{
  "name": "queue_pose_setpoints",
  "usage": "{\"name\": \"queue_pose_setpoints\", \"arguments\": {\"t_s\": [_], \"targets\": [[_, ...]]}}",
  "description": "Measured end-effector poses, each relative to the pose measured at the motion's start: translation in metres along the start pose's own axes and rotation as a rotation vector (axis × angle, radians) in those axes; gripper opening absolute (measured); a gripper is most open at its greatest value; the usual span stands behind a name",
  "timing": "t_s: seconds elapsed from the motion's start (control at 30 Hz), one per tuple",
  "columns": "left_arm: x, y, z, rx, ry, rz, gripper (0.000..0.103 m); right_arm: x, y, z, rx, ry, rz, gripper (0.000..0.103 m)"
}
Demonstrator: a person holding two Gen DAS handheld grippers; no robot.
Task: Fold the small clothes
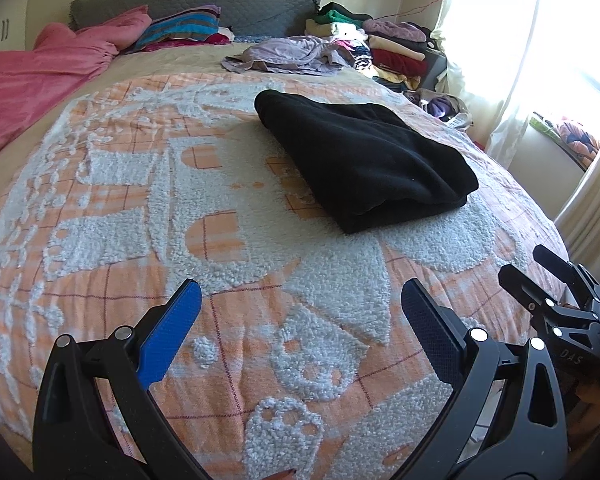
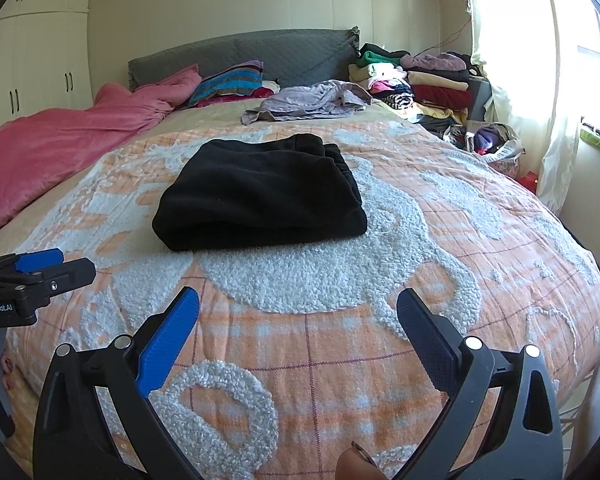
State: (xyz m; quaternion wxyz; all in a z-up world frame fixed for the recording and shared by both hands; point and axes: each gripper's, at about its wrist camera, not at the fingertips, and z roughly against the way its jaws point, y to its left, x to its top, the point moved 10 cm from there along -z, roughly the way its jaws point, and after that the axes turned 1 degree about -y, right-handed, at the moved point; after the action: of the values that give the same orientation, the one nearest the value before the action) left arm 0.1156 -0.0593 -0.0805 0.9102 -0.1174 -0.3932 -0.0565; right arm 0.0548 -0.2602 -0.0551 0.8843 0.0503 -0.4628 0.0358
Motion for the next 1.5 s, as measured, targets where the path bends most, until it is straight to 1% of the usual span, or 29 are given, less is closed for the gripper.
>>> {"name": "queue_pose_setpoints", "arguments": {"t_s": [0.93, 1.5], "targets": [[-0.0006, 0.0048, -0.0001, 0.037, 0.003, -0.008, 0.094, -0.0032, 0.0001, -0.001, 0.001, 0.01, -0.009, 0.098], [-0.0008, 0.0048, 0.0014, 0.042, 0.0, -0.01, 0.094, -0.0061, 0.0012, 0.0005, -0.001, 0.013, -0.006, 0.098]]}}
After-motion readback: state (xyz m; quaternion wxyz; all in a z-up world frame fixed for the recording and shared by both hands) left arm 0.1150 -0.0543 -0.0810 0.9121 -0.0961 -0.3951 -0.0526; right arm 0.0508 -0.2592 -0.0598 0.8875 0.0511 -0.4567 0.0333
